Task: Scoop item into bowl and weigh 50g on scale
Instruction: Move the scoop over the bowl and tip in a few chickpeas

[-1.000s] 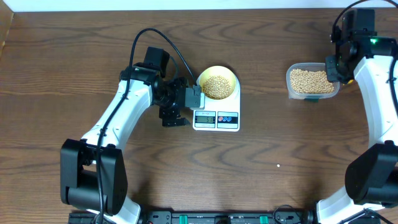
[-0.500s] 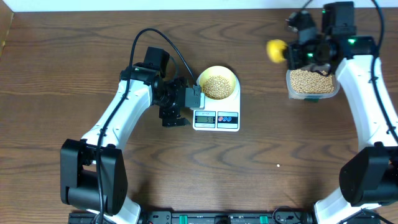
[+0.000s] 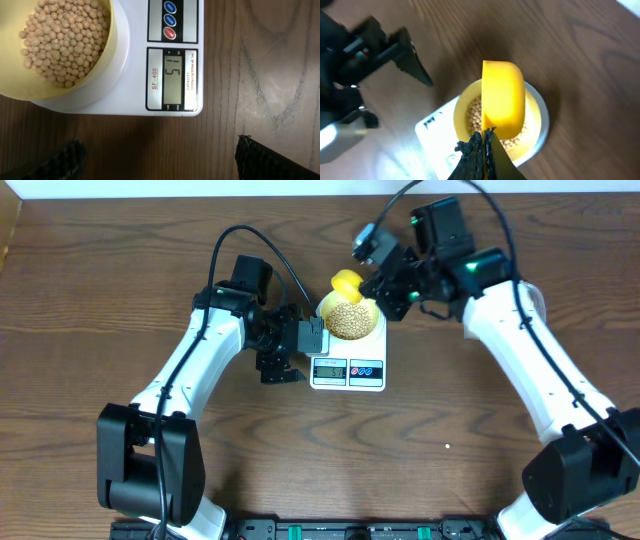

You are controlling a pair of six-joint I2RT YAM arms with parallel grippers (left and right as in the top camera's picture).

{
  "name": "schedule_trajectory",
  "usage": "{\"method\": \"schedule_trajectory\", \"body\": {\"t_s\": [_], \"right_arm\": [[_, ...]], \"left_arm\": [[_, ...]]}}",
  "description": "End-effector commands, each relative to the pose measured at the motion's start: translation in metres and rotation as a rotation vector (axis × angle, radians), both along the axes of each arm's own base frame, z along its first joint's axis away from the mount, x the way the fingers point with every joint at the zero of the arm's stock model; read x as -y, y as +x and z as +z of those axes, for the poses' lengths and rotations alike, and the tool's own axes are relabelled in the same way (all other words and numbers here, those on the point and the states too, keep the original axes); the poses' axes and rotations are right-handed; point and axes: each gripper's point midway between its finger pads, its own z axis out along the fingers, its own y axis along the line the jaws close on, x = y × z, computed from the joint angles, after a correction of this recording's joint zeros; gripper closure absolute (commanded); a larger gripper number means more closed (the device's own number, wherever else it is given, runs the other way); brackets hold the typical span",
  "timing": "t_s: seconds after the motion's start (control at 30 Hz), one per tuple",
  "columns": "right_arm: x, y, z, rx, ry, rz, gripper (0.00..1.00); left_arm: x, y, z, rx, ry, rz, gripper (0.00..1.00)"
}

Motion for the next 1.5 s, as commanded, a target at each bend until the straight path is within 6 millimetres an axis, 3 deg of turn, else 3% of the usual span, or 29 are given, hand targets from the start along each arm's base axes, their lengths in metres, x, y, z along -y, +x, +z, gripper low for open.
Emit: {"method": "schedule_trajectory", "body": {"t_s": [0.0, 0.5, 1.23, 1.47], "right_arm": [[0.001, 0.002, -0.015, 0.058, -0.116, 0.012, 0.99], [0.004, 0.006, -0.066, 0.089, -0.13, -0.005, 0.99], [0.004, 0.007, -0.102, 0.068, -0.143, -0.006, 0.99], [0.004, 0.008, -0.1, 0.058, -0.129, -0.026, 0.99]], "left_arm": [[0.002, -0.005, -0.003, -0.018, -0.01, -0.011, 0.02], [0.002, -0.004, -0.003, -0.018, -0.011, -0.01, 0.02], [0.002, -0.004, -0.003, -0.018, -0.011, -0.01, 0.02], [0.002, -0.004, -0.003, -0.018, -0.011, -0.01, 0.02]]}}
